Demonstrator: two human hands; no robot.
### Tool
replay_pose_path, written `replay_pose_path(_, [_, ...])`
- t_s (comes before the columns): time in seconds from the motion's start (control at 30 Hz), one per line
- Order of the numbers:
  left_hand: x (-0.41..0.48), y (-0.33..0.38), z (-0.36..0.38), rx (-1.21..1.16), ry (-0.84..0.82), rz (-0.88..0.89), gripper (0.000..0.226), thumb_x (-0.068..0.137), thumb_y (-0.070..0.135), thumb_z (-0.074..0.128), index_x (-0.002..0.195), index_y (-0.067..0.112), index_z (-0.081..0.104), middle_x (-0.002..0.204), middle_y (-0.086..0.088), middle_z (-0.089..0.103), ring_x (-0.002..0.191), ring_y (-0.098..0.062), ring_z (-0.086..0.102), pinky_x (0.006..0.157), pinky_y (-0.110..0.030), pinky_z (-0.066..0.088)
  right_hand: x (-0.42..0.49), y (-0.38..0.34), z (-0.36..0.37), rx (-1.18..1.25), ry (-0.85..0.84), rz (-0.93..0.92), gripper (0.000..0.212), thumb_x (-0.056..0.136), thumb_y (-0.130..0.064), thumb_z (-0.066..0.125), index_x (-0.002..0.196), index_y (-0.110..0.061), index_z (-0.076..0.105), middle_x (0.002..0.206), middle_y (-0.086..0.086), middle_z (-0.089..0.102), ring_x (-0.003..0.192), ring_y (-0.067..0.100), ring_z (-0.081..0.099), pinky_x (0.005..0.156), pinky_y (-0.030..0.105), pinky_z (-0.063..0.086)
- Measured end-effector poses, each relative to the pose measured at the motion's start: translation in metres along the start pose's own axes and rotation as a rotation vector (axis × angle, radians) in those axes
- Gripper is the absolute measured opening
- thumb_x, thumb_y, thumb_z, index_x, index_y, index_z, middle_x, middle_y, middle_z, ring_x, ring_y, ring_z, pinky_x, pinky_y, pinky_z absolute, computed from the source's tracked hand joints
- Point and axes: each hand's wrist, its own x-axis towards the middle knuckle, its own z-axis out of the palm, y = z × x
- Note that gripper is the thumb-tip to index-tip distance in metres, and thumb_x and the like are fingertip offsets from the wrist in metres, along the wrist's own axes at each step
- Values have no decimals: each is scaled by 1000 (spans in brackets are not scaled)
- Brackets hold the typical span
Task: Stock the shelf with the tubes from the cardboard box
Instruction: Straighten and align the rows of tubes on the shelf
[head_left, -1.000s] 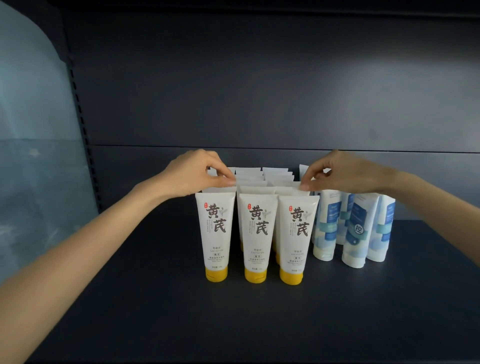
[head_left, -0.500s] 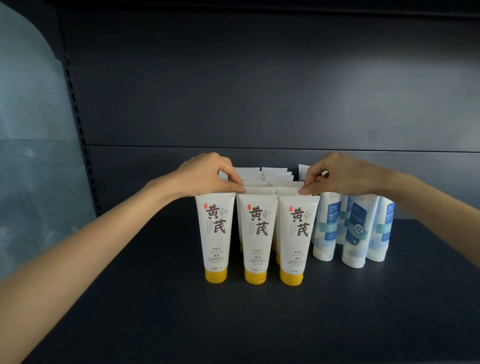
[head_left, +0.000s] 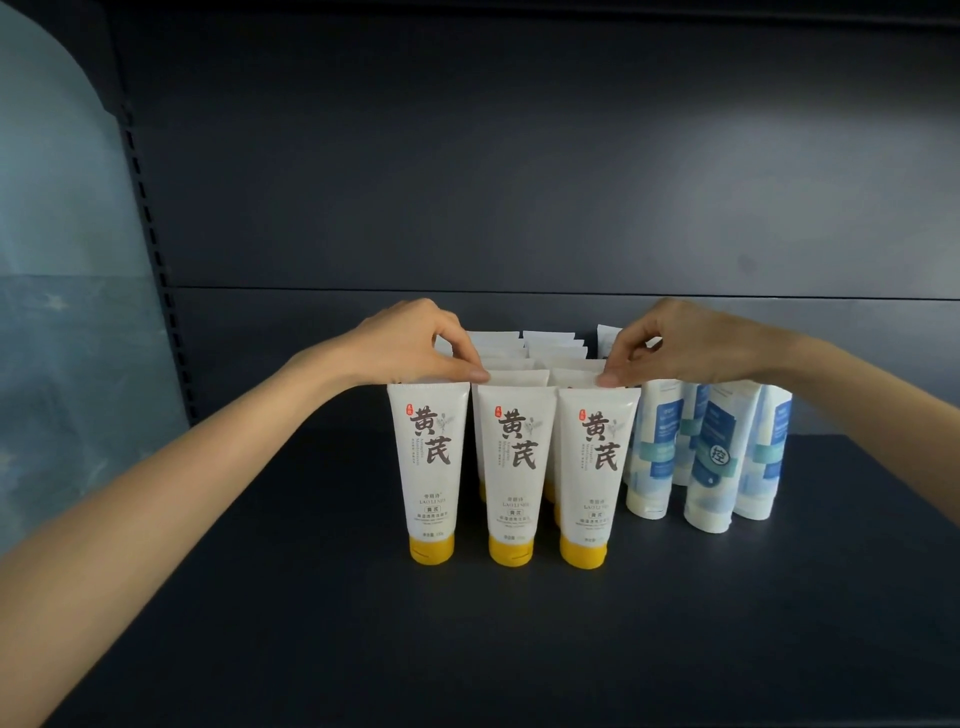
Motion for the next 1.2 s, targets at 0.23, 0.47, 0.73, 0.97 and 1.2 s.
replay_pose_path(0.23, [-17, -16, -16, -117, 14, -71, 27, 66, 49, 69, 80, 27, 75, 86, 12, 66, 58, 9, 50, 59, -12, 36, 4, -3, -1, 33, 90, -10, 23, 76, -46, 70, 83, -25, 75, 87, -11, 72, 91, 9, 62, 82, 21, 46])
replay_pose_path(0.47, [-20, -25, -15, -120, 4, -50, 1, 77, 27, 75, 78, 27, 75, 82, 11, 66, 61, 11, 53, 54, -5, 37, 21, -19, 12, -14, 58, -146, 22, 72, -54, 68, 81, -35, 74, 77, 17, 59, 64, 17, 46, 66, 26, 40])
replay_pose_path(0.73, [-23, -30, -13, -163, 7, -21, 5, 77, 30, 74, 80, 26, 76, 80, 13, 66, 60, 7, 51, 55, -9, 38, 43, -38, 30, -35, 11, -148, 10, 78, -33, 75, 80, -22, 75, 74, -11, 68, 63, -5, 51, 59, 1, 37])
replay_pose_path(0.97, [-22, -32, -13, -137, 19, 5, 3, 77, 32, 74, 76, 30, 74, 82, 10, 65, 61, 6, 49, 57, -10, 37, 45, -41, 37, 69, 56, -121, 11, 78, -29, 76, 67, -26, 73, 73, -15, 71, 81, 0, 61, 72, -2, 41])
replay_pose_path(1.2, [-20, -33, -14, -125, -2, 30, 1, 78, 32, 72, 77, 31, 73, 82, 11, 64, 58, 3, 46, 55, -15, 34, 44, -42, 36, 75, 37, -78, 12, 76, -30, 77, 72, -19, 75, 74, -9, 72, 69, -3, 58, 73, 12, 43])
